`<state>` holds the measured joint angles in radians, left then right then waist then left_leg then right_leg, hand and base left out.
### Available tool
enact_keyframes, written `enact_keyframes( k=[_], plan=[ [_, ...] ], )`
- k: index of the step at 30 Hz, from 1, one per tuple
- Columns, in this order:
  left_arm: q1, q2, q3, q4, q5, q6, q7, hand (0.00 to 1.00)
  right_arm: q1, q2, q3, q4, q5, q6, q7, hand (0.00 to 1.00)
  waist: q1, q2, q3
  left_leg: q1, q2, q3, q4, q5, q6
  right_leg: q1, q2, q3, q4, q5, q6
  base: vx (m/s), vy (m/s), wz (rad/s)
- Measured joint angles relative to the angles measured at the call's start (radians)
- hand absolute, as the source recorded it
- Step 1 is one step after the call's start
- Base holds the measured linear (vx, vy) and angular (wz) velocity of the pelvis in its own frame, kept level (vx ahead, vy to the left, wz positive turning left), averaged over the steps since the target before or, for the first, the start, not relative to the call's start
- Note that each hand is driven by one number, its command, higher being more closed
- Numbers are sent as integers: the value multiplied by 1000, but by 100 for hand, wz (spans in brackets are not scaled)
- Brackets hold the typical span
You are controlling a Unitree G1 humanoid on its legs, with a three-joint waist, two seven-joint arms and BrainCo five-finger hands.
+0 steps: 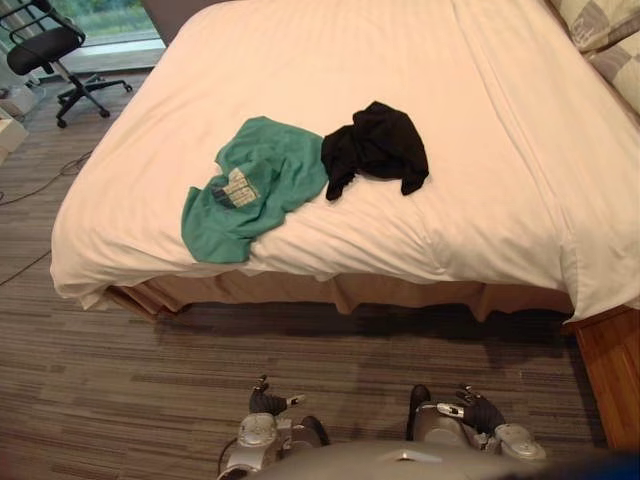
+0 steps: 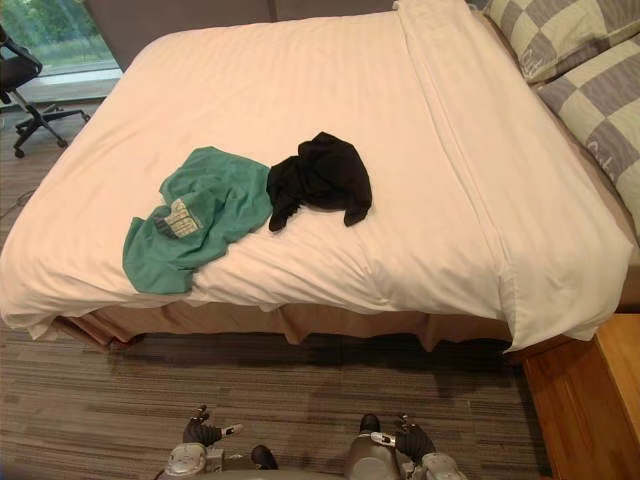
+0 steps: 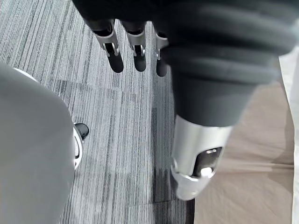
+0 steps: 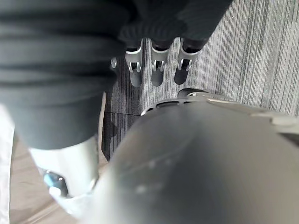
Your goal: Tidy the bed and pick cloth on bed and put in laundry
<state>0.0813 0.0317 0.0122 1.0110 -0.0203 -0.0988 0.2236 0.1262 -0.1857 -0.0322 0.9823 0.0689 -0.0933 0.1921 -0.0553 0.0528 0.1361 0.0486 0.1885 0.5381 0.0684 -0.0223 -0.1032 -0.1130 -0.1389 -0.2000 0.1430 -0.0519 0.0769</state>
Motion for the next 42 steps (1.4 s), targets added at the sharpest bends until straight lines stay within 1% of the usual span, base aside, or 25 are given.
enact_keyframes(
  k=[2, 3, 5, 8, 10, 12, 13, 15, 17, 18, 20, 22, 23, 25, 26, 27, 28, 29, 30, 33, 35, 38, 40, 41, 42],
  plan=[
    [0, 7, 0, 13, -13, -9, -33, 0, 3, 9, -6, 18, 27, 0, 1, 0, -5, -8, -6, 35, -5, 0, -39, 19, -10, 41, 14, 0, -50, 23, -6, 95, -12, -4],
    [4, 12, -1, 15, -39, -14, -59, 0, 5, 15, -8, 31, 32, 2, 4, 0, -5, -15, -15, 52, -6, 2, -60, 26, -15, 66, 23, 0, -84, 40, -9, 113, -6, -6],
    [6, 19, -1, 15, -48, -13, -74, 0, 7, 27, -19, 44, 55, 4, 12, 0, -5, -24, -24, 62, -6, 3, -66, 26, -17, 89, 30, 1, -120, 55, -10, 92, 7, -5],
    [0, 27, 32, 32, -72, 11, -98, 0, 8, 39, -40, 70, 65, 4, 42, 0, -3, -34, -28, 49, 5, -10, 1, -10, -8, 110, 30, 14, -142, 63, -10, 70, 10, -9],
    [10, 38, 40, 37, -134, 42, -95, 0, 12, 34, -40, 80, 63, 3, 43, 0, 0, -29, -23, 42, 11, -57, 65, -36, 0, 138, 23, 19, -146, 63, -10, 23, -4, -9],
    [23, 35, 63, 37, -189, 44, -94, 0, 16, 27, -44, 77, 42, -2, 43, 0, 1, -16, -23, 53, 5, -66, 37, -36, -1, 141, 23, 15, -149, 63, -9, -3, 5, 7],
    [28, 29, 83, 37, -211, 43, -96, 0, 18, 21, -51, 77, 19, -7, 44, 0, 1, -4, -22, 57, 1, -88, 2, -33, -6, 141, 26, 3, -158, 65, -5, -19, 5, 23],
    [33, 29, 108, 37, -224, 37, -109, 0, 23, 19, -73, 78, 9, -15, 48, 0, 0, -4, -21, 55, -6, -113, -33, -13, -15, 154, 27, -19, -188, 77, -3, -35, -25, 34],
    [52, 23, 150, 35, -220, 21, -123, 0, 29, 20, -78, 78, -26, -27, 63, 0, 9, -7, -21, 48, 5, -118, -30, -11, -16, 168, 25, -25, -218, 88, -6, -34, -46, 18],
    [58, 18, 178, 34, -199, 5, -135, 0, 30, 22, -78, 78, -37, -42, 73, 0, 12, -8, -21, 39, 9, -122, -22, -15, -14, 172, 23, -33, -224, 88, -8, -23, -28, 14],
    [60, 14, 196, 33, -172, -14, -145, 0, 32, 23, -80, 77, -58, -62, 85, 0, 18, -11, -13, 31, 14, -121, 9, -35, -11, 175, 18, -34, -220, 84, -7, -11, -9, 6],
    [67, 14, 195, 32, -150, -36, -152, 0, 37, 22, -83, 75, -60, -80, 88, 0, 18, -4, -15, 37, 10, -117, 23, -56, -11, 174, 8, -34, -195, 72, 12, 10, 60, 0],
    [67, 10, 190, 32, -133, -48, -152, 0, 39, 25, -87, 74, -51, -98, 91, 0, 15, -2, -19, 41, -9, -124, 21, -59, -15, 171, -13, -37, -172, 65, 24, 23, 88, 8],
    [60, 8, 177, 32, -120, -53, -152, 0, 44, 28, -95, 75, -51, -113, 94, 0, 14, -3, -19, 41, -29, -138, 19, -61, -12, 165, -32, -39, -156, 61, 32, 20, 102, 9],
    [53, 7, 151, 33, -118, -60, -151, 0, 47, 30, -104, 75, -51, -125, 95, 0, 14, -4, -20, 42, -44, -138, 17, -64, -6, 155, -48, -39, -137, 58, 38, 26, 166, 5],
    [46, 6, 121, 33, -105, -63, -150, 0, 46, 33, -111, 76, -51, -134, 85, 0, 15, -6, -20, 51, -69, -135, 7, -69, 2, 139, -76, -40, -102, 44, 51, 29, 165, 1],
    [45, 6, 105, 33, -92, -63, -150, 0, 42, 34, -111, 75, -52, -137, 79, 0, 15, -6, -21, 57, -80, -131, -1, -72, 8, 126, -89, -49, -77, 34, 46, -9, 150, 2],
    [40, 6, 99, 33, -71, -64, -152, 0, 31, 35, -110, 75, -54, -145, 75, 0, 13, -10, -21, 53, -87, -120, -2, -77, 15, 107, -100, -60, -44, 22, 31, -20, 111, -5],
    [36, 12, 78, 32, -66, -67, -152, 0, 27, 36, -101, 77, -59, -153, 71, 0, 13, -21, -22, 53, -96, -110, -5, -82, 19, 87, -107, -62, -20, 16, 26, 3, 105, -14],
    [22, 47, 30, 31, -65, -72, -166, 0, 3, 44, -26, 78, -102, -155, 70, 0, 12, -56, -24, 57, -105, -108, -14, -84, 18, 91, -100, -60, -63, 33, 53, 80, 48, -14],
    [18, 62, 16, 32, -62, -63, -177, 0, -3, 51, 10, 80, -101, -154, 69, 0, 7, -80, -30, 60, -97, -105, -15, -76, 17, 104, -79, -63, -81, 39, 48, 151, -27, -11],
    [12, 68, -7, 32, -45, -42, -173, 0, -9, 46, 50, 87, -101, -153, 58, 0, 6, -79, -30, 89, -76, -104, -15, -76, 18, 150, -51, -74, -130, 54, 28, 133, -56, -14],
    [11, 65, -11, 32, -46, -32, -173, 0, -11, 45, 54, 86, -94, -150, 41, 0, -2, -77, -30, 101, -71, -99, -16, -76, 18, 179, -40, -79, -175, 72, 26, 90, -38, -13],
    [11, 64, -11, 33, -46, -22, -174, 0, -12, 42, 55, 86, -87, -145, 34, 0, -6, -77, -30, 108, -69, -90, -19, -76, 18, 191, -35, -78, -198, 84, 21, 67, -24, -20],
    [12, 64, -11, 33, -46, -14, -174, 0, -13, 35, 66, 85, -67, -131, 28, 0, -7, -71, -28, 108, -70, -82, -19, -76, 18, 191, -35, -74, -208, 87, 22, 51, -17, -20]
  ],
)
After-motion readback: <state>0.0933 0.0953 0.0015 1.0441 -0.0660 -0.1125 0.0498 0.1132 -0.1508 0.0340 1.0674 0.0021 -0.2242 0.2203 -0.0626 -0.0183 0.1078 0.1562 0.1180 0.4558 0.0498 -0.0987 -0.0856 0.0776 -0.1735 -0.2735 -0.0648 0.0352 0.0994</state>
